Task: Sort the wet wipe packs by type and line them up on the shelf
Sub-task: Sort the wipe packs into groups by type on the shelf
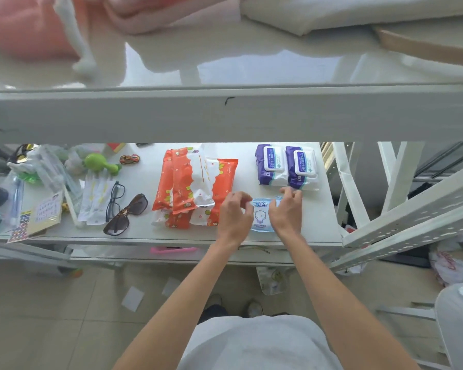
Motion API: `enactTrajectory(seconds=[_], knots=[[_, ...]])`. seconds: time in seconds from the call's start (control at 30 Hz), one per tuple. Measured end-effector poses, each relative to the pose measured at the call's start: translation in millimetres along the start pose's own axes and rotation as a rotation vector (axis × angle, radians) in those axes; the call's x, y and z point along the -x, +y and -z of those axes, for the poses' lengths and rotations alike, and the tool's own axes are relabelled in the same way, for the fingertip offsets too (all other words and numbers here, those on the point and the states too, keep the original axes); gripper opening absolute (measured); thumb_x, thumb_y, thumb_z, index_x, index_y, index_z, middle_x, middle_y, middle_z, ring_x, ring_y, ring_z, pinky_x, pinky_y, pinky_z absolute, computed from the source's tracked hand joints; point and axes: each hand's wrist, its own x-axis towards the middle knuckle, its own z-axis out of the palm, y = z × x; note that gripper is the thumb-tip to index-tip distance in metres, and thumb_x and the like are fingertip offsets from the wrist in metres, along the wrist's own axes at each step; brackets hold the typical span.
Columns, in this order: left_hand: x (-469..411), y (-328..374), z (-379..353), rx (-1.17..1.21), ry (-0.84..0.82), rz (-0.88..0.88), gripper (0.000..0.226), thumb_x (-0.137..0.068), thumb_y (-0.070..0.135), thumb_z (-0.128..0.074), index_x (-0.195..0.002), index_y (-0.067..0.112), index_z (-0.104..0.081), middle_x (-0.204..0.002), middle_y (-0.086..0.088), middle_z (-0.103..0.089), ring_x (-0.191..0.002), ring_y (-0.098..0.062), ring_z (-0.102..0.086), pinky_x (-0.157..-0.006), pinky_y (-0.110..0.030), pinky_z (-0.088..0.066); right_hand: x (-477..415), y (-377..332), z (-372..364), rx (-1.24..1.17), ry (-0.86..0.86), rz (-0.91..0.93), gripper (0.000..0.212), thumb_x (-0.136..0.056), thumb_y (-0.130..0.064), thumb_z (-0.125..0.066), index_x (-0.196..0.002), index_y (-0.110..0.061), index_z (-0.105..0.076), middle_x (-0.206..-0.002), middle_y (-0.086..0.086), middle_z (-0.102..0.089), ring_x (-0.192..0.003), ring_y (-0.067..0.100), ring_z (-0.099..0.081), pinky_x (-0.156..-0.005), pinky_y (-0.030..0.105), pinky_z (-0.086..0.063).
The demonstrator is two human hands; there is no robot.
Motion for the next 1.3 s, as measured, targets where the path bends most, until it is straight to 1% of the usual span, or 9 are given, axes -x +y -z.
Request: enactTrajectory(seconds=[0.1,0.2,0.37,0.5,0.83,0.93,1.07,1.13,1.3], knots=[[-20.6,-23.1,51.7,-0.029,0.212,0.056,0.014,-0.094,0.011,-0.061,-0.106,0.007,-0.067,-0.105,-0.008,-0.062,-0.093,-0.017,-0.059,-0.08,-0.012,-0.045,1.3,-41.0,-22.2,-0.104,-0.198,0.07,0.022,-0.094,-0.018,-0.064,-0.111,-0.004,-0.068,-0.109,0.014,-0.068,-0.094,0.024,-0.064,-0.081,0.027,-0.045],[-52.8,-65.6,94.0,-0.226,0.325,0.247,0.051,-0.09,0.044,-0.069,-0.121,0.004,-0.06,-0.12,-0.017,-0.056,-0.111,-0.033,-0.055,-0.098,-0.039,-0.045,0.9,-76.3,-48.6,-0.149,-0.394,-0.038,0.038,-0.096,-0.039,-0.063,-0.109,-0.004,-0.07,-0.109,0.013,-0.073,-0.1,0.027,-0.067,-0.084,0.031,-0.049],[-83.7,-102.7,115.7,-0.368,0.014,0.462,0.094,-0.073,0.086,-0.056,-0.119,0.004,-0.057,-0.119,-0.019,-0.064,-0.119,-0.039,-0.056,-0.1,-0.049,-0.048,0.5,-101.1,-81.5,-0.145,-0.456,-0.243,0.058,-0.088,-0.059,-0.066,-0.112,-0.007,-0.069,-0.112,0.015,-0.073,-0.106,0.033,-0.069,-0.088,0.037,-0.054],[-97.5,-115.4,120.1,-0.105,-0.067,0.455,0.07,-0.066,0.08,-0.065,-0.087,0.013,-0.061,-0.09,-0.009,-0.072,-0.097,-0.033,-0.068,-0.089,-0.051,-0.056,2.1,-104.9,-86.5,-0.172,-0.429,-0.309,0.057,-0.088,-0.052,-0.072,-0.121,-0.007,-0.063,-0.118,0.014,-0.071,-0.109,0.032,-0.068,-0.09,0.037,-0.055],[-100.8,-132.0,165.5,0.529,-0.109,0.341,0.017,-0.098,0.021,-0.065,-0.094,0.004,-0.062,-0.087,-0.008,-0.068,-0.077,-0.025,-0.064,-0.076,-0.049,-0.058,0.8,-111.6,-70.0,-0.076,-0.473,-0.241,0.043,-0.096,-0.045,-0.065,-0.122,-0.01,-0.065,-0.115,0.01,-0.072,-0.092,0.023,-0.064,-0.077,0.031,-0.049],[-81.6,-123.6,154.8,0.499,-0.151,0.272,0.02,-0.099,0.019,-0.064,-0.099,-0.001,-0.059,-0.088,-0.011,-0.067,-0.075,-0.027,-0.065,-0.059,-0.039,-0.056,7.3,-116.5,-74.2,-0.056,-0.451,-0.238,0.046,-0.099,-0.052,-0.054,-0.117,-0.012,-0.068,-0.115,0.01,-0.072,-0.103,0.029,-0.066,-0.086,0.035,-0.051],[-66.9,-120.9,139.8,0.426,-0.277,0.202,0.012,-0.097,0.016,-0.067,-0.09,0.01,-0.059,-0.1,-0.015,-0.075,-0.084,-0.033,-0.077,-0.073,-0.049,-0.064,9.1,-122.2,-70.9,-0.221,-0.167,-0.196,0.055,-0.101,-0.059,-0.044,-0.084,-0.012,-0.066,-0.09,0.009,-0.065,-0.086,0.024,-0.058,-0.077,0.034,-0.045],[-63.7,-118.5,139.6,0.335,-0.353,0.119,0.007,-0.095,0.018,-0.069,-0.093,0.014,-0.065,-0.099,-0.01,-0.077,-0.089,-0.029,-0.077,-0.078,-0.046,-0.064,9.6,-125.9,-65.7,-0.305,-0.28,-0.202,0.061,-0.09,-0.073,-0.054,-0.067,-0.017,-0.05,-0.068,0.004,-0.051,-0.066,0.02,-0.048,-0.066,0.032,-0.037],[-77.6,-119.1,156.8,0.061,-0.43,0.035,0.031,-0.095,0.043,-0.066,-0.096,0.015,-0.08,-0.113,0.002,-0.069,-0.105,-0.016,-0.065,-0.092,-0.032,-0.049,9.2,-119.2,-68.2,-0.238,-0.432,-0.223,0.064,-0.059,-0.074,-0.081,-0.071,-0.016,-0.059,-0.071,0.008,-0.056,-0.067,0.02,-0.052,-0.064,0.036,-0.039]])
